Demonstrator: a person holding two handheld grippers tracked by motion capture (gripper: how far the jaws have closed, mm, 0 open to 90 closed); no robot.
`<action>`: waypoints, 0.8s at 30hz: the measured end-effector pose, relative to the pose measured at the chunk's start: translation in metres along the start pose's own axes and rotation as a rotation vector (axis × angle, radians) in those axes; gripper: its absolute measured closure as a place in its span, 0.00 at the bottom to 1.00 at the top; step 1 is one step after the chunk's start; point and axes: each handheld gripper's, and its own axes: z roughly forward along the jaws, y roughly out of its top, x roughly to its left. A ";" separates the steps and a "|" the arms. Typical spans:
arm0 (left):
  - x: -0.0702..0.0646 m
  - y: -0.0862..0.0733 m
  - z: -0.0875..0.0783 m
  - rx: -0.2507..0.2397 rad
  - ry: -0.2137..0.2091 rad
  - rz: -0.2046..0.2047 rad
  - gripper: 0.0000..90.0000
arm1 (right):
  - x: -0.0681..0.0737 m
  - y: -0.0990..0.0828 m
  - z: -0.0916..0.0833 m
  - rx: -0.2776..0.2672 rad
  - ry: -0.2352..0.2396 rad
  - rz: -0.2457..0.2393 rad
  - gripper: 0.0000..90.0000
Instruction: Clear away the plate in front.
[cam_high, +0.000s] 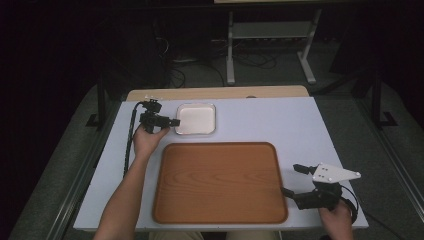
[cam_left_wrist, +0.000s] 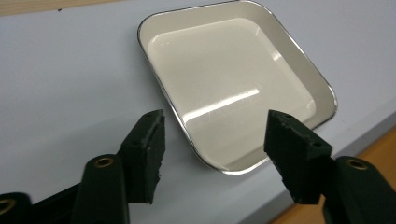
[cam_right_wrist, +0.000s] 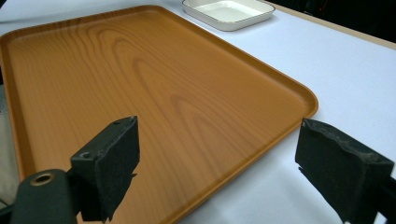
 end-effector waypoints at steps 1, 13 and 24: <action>0.002 0.005 0.005 0.006 0.007 -0.012 0.47 | 0.000 0.000 0.001 0.002 -0.002 -0.001 0.14; 0.008 0.008 0.033 0.084 0.089 -0.071 0.66 | 0.001 0.000 0.001 0.013 -0.001 -0.012 0.14; 0.009 0.006 0.046 0.098 0.107 -0.157 0.90 | -0.001 0.000 0.002 0.013 -0.015 -0.008 0.14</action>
